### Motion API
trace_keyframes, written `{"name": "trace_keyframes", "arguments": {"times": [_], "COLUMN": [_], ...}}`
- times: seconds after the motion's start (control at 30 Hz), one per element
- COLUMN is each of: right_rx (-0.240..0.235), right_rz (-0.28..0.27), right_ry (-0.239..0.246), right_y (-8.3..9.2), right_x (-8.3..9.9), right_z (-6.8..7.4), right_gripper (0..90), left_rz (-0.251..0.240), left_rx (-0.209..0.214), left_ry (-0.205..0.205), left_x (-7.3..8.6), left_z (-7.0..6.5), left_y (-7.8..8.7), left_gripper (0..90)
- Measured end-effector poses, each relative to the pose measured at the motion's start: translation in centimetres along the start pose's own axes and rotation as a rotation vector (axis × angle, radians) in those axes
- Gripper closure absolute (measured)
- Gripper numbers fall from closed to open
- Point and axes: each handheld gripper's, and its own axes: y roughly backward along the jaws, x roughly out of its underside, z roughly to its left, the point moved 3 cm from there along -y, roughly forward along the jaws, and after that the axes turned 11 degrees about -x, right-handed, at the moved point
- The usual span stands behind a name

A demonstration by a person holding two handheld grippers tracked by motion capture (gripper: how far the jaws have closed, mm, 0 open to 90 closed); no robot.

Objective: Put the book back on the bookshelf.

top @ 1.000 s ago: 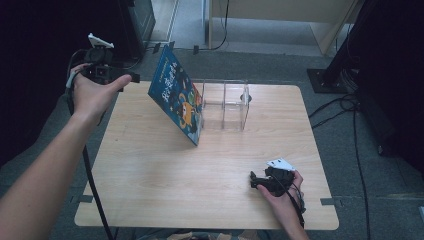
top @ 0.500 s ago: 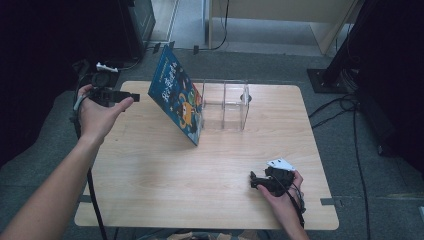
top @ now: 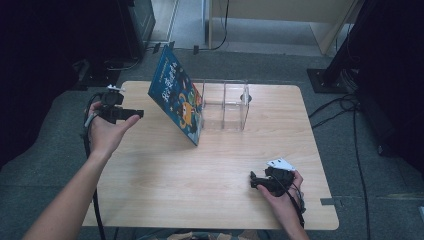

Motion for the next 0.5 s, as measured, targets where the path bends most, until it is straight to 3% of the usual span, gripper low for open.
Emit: {"name": "trace_keyframes", "arguments": {"times": [0.2, 0.5], "right_rx": [0.000, 0.000], "right_rz": [0.000, 0.000], "right_ry": [0.001, 0.001], "right_y": [0.0, 0.0], "right_x": [0.0, 0.0], "right_z": [0.0, 0.0], "right_gripper": [0.0, 0.0], "left_rz": [0.004, 0.010], "left_rx": [0.002, -0.031], "left_ry": [0.021, 0.014], "left_x": [1.9, 4.9], "left_z": [-0.2, -0.4], "left_y": [-1.9, -4.3], "left_gripper": [20.6, 20.6]}}
